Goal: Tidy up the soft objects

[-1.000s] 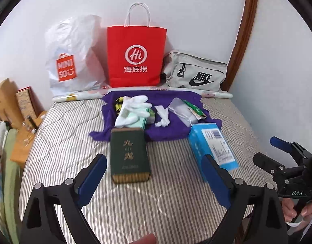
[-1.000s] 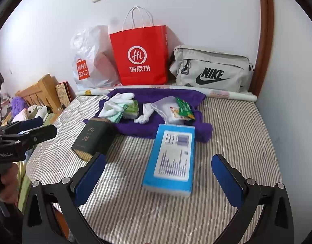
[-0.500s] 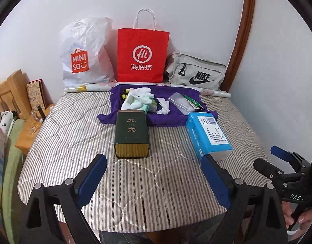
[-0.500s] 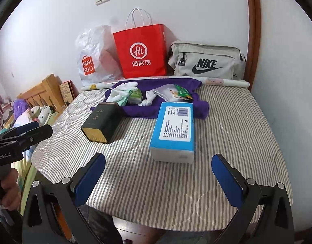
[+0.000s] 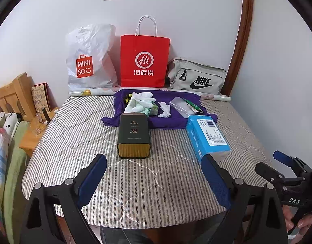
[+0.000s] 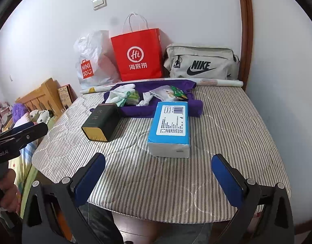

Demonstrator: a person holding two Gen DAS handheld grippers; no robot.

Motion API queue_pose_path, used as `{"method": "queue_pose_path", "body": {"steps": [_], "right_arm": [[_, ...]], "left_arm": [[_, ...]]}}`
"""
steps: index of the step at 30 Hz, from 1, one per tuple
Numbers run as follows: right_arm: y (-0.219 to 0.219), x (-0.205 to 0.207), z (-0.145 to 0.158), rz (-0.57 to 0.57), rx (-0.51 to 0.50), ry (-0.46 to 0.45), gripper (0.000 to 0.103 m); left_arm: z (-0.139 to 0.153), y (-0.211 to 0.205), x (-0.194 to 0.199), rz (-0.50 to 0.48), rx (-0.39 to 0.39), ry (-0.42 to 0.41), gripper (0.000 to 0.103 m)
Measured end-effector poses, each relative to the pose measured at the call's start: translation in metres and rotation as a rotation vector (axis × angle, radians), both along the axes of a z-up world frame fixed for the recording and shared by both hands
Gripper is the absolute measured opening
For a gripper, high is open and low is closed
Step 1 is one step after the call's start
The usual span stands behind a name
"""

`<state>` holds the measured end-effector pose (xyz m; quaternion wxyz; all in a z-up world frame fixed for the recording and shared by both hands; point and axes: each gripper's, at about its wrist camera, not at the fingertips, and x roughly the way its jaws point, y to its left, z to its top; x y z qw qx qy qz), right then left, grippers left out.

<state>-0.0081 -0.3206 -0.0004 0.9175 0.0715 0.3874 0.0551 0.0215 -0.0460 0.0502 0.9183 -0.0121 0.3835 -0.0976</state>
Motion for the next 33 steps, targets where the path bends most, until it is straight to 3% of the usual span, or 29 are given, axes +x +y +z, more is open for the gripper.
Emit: {"method": "queue_pose_path", "body": {"steps": [33], "right_arm": [[-0.0022, -0.0105, 0.0064, 0.001, -0.024, -0.016, 0.103]], "left_arm": [[-0.0004, -0.0072, -0.0054, -0.008, 0.019, 0.005, 0.094]]}}
